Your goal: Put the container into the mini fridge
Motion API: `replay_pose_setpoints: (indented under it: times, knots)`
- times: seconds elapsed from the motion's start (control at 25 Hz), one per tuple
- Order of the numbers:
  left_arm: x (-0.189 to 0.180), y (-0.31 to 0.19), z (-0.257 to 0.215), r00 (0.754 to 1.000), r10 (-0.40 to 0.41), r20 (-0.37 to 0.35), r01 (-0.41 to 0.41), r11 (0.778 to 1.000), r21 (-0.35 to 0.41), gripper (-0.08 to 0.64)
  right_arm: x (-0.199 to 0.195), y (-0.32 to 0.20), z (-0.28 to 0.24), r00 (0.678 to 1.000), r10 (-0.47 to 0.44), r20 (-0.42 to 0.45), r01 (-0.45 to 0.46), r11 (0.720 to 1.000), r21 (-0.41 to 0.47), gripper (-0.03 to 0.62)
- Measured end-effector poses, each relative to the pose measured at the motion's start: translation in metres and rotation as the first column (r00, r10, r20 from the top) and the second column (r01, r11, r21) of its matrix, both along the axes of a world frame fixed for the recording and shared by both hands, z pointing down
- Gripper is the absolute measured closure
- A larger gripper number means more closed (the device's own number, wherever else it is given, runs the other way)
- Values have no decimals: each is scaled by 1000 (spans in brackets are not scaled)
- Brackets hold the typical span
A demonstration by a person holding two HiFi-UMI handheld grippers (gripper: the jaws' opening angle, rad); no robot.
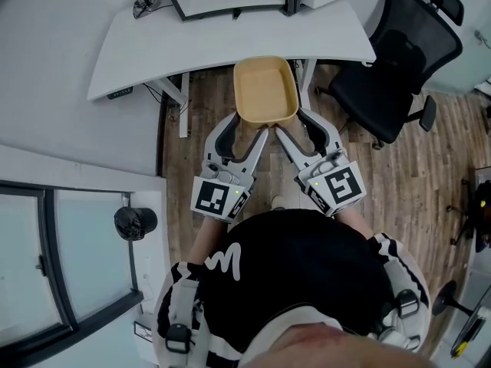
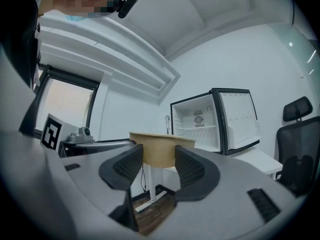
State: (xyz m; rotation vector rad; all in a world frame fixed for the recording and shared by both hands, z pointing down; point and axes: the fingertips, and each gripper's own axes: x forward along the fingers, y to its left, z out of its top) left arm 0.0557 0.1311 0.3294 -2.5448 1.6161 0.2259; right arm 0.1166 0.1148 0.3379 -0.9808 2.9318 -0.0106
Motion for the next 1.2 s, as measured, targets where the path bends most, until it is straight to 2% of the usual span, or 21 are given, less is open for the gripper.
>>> replay_pose_setpoints:
  times: [0.32,0.8,1.2]
  knots:
    - [-4,-4,8,999,-49,-7,49,999,-11,322,-5,-7,7,999,-54,-2,54,999,-5,383]
    - [-7,-14,6,999,-34,4,34,999,-18,321,-8,-16,7,999,-40,10,40,999,-20,383]
    - [-2,-19,8,998,-61,15,61,998,-25,322,-3,-22,10,997,-76,14,76,997,-20,383]
